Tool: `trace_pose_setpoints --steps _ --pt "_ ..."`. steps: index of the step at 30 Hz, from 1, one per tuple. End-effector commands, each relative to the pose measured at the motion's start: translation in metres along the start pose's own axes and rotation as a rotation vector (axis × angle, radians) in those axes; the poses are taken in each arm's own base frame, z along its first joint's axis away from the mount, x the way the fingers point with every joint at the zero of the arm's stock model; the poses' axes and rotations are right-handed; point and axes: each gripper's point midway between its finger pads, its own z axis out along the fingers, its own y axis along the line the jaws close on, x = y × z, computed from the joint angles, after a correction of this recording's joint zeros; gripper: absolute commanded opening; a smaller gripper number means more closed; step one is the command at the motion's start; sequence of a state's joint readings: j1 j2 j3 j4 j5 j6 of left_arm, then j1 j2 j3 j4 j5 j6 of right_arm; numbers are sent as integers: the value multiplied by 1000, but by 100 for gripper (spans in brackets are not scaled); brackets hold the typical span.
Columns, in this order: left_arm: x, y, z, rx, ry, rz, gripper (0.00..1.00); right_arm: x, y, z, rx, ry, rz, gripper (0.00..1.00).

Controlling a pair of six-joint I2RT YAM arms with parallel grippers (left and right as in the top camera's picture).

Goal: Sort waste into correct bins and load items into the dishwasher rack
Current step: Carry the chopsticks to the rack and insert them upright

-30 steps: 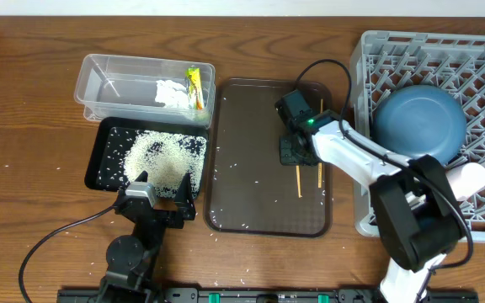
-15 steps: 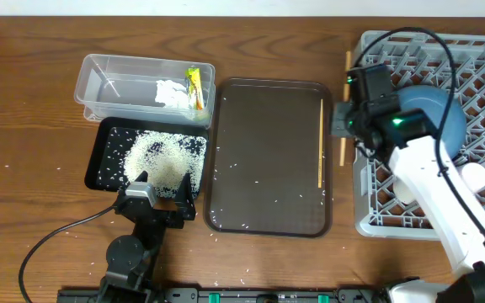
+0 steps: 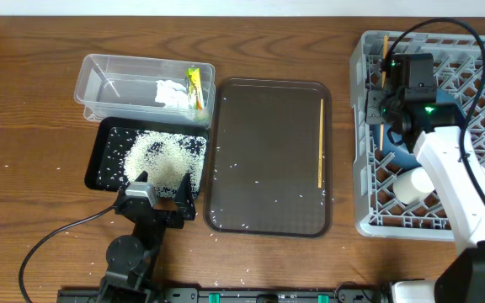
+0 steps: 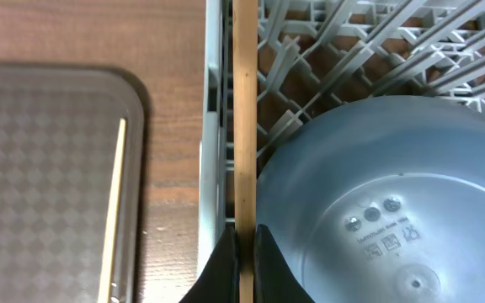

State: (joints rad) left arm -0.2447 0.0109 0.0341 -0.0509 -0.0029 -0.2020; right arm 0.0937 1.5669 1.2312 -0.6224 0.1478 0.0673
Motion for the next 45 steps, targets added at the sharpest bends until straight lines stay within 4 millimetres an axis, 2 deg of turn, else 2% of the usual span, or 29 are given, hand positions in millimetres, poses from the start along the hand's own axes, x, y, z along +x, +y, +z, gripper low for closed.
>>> trace_pose_setpoints --steps 1,3,4,6,11,14,15,18,22,26,30,32,35,37,41,43,45 --pt "17 6 2 -19 39 16 96 18 -1 20 20 81 -72 9" --pt "17 6 2 -19 39 16 96 24 8 21 -19 105 -58 38" --pt "17 6 2 -19 39 16 96 26 16 19 -47 115 -47 42" --pt "17 6 2 -19 39 16 96 28 30 10 -91 119 -9 46" --pt "17 6 2 -19 39 16 96 33 94 -19 -255 112 -1 47" --pt "17 6 2 -19 39 16 96 51 128 -24 -270 156 -12 47" --pt "17 6 2 -19 39 16 96 59 133 -22 -244 175 -4 46" --pt "17 6 2 -19 39 16 96 81 131 -5 -53 209 47 45" --pt "17 6 2 -19 39 16 96 93 121 27 139 189 61 44" --pt "17 6 2 -19 39 16 96 104 115 58 203 216 49 44" --pt "17 6 2 -19 39 16 96 120 108 78 219 282 57 40" --pt "17 6 2 -19 39 16 96 129 112 83 180 330 66 33" --pt "17 6 2 -19 39 16 96 143 129 86 74 413 77 12" --pt "17 6 2 -19 39 16 96 150 136 88 32 447 85 3" --pt "17 6 2 -19 39 16 96 151 140 87 11 457 90 1" --pt "17 6 2 -19 39 16 96 139 139 82 9 431 91 1" --pt "17 6 2 -19 39 16 96 118 138 70 -14 390 67 1"
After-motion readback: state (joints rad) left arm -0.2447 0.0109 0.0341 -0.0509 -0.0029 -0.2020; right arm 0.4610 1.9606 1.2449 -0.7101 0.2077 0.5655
